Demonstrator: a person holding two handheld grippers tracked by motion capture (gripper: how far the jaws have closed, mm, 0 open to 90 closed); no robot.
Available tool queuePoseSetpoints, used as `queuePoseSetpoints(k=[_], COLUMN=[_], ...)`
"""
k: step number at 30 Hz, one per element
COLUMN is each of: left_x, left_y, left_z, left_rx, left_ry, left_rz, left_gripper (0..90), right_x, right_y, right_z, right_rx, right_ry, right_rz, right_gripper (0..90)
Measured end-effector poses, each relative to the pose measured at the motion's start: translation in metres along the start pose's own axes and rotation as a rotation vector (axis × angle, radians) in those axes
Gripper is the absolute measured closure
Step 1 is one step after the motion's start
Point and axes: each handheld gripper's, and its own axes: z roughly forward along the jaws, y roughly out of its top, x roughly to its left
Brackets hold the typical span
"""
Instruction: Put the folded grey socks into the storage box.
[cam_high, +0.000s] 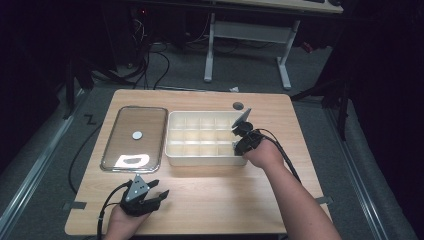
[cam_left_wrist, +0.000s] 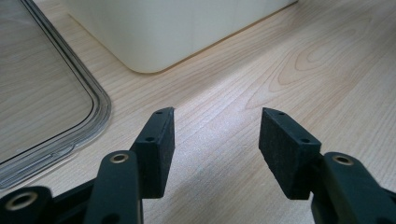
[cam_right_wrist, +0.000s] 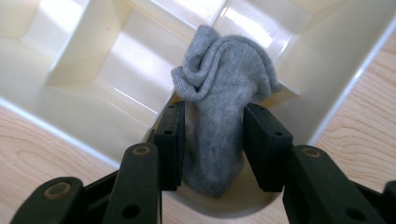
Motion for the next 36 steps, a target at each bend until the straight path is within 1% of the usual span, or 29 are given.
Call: queuePoseSetpoints(k=[2, 3, 5, 6, 7, 8, 9, 11, 13, 15, 16, 17, 18, 20, 22, 25, 27, 30, 31, 32, 33, 36], left_x=[0.000, 0.000, 0.000, -0.001, -0.001, -0.001, -0.001, -0.001, -0.001, -0.001, -0.001, -0.001, -0.001, -0.001, -0.001, -0.001, -0.001, -0.001, -0.001, -0.001, -0.001, -0.001], left_y=[0.000, 0.000, 0.000, 0.000, 0.000, 0.000, 0.000, 0.000, 0.000, 0.000, 0.000, 0.000, 0.000, 0.000, 0.000, 0.000, 0.000, -0.001, 0.000, -0.001, -0.001, 0.000], left_z=[0.000, 0.000, 0.001, 0.001, 0.001, 0.001, 0.001, 0.001, 0.002, 0.002, 0.002, 0.002, 0.002, 0.002, 0.002, 0.001, 0.001, 0.002, 0.001, 0.001, 0.002, 0.002], left_rx=[0.004, 0.003, 0.004, 0.004, 0.005, 0.005, 0.006, 0.006, 0.007, 0.009, 0.009, 0.012, 0.012, 0.012, 0.011, 0.010, 0.009, 0.007, 0.009, 0.009, 0.010, 0.009], left_ry=[-0.003, -0.002, -0.004, -0.004, -0.004, -0.003, -0.004, -0.004, -0.004, -0.006, -0.006, -0.006, -0.006, -0.007, -0.007, -0.006, -0.006, -0.005, -0.006, -0.006, -0.006, -0.007], left_rz=[0.002, 0.002, 0.002, 0.002, 0.004, 0.004, 0.005, 0.005, 0.005, 0.005, 0.005, 0.007, 0.007, 0.007, 0.007, 0.006, 0.006, 0.004, 0.004, 0.004, 0.004, 0.003], left_gripper=[46.3, 46.3, 46.3, 46.3, 46.3, 46.3, 46.3, 46.3, 46.3, 46.3, 46.3, 46.3, 46.3, 46.3, 46.4, 46.4, 46.4, 46.3, 46.3, 46.3, 46.3, 46.4], right_x=[0.000, -0.001, -0.002, -0.001, -0.002, -0.002, -0.003, -0.004, -0.003, -0.002, -0.002, -0.001, -0.001, 0.000, -0.001, -0.002, -0.002, -0.002, -0.001, 0.000, -0.001, -0.001], right_y=[0.000, -0.001, -0.002, -0.002, -0.003, -0.003, -0.004, -0.005, -0.006, -0.007, -0.007, -0.008, -0.008, -0.008, -0.008, -0.007, -0.007, -0.007, -0.007, -0.007, -0.006, -0.006], right_z=[-0.002, -0.005, -0.014, -0.016, -0.019, -0.022, -0.024, -0.027, -0.028, -0.027, -0.026, -0.025, -0.023, -0.022, -0.018, -0.011, -0.004, 0.006, 0.009, 0.010, 0.011, 0.010], right_rx=[-0.003, -0.014, -0.028, -0.029, -0.034, -0.036, -0.040, -0.046, -0.033, -0.024, -0.021, -0.011, -0.010, -0.007, -0.007, 0.011, 0.025, 0.035, 0.042, 0.043, 0.038, 0.044], right_ry=[0.002, 0.001, 0.008, 0.009, 0.008, 0.013, 0.014, 0.009, 0.020, 0.019, 0.016, 0.013, 0.011, 0.009, 0.006, 0.004, 0.002, 0.006, 0.010, 0.012, 0.012, 0.016], right_rz=[0.008, 0.000, 0.003, 0.013, 0.004, 0.013, 0.008, -0.008, -0.008, -0.023, -0.038, -0.022, -0.022, -0.017, -0.026, -0.009, -0.018, -0.016, -0.007, 0.003, -0.008, -0.004], right_gripper=[61.1, 61.0, 61.0, 61.0, 61.1, 61.6, 63.4, 70.3, 78.6, 84.3, 86.2, 87.3, 87.9, 88.4, 88.6, 88.9, 88.9, 89.4, 90.0, 90.0, 90.0, 89.9])
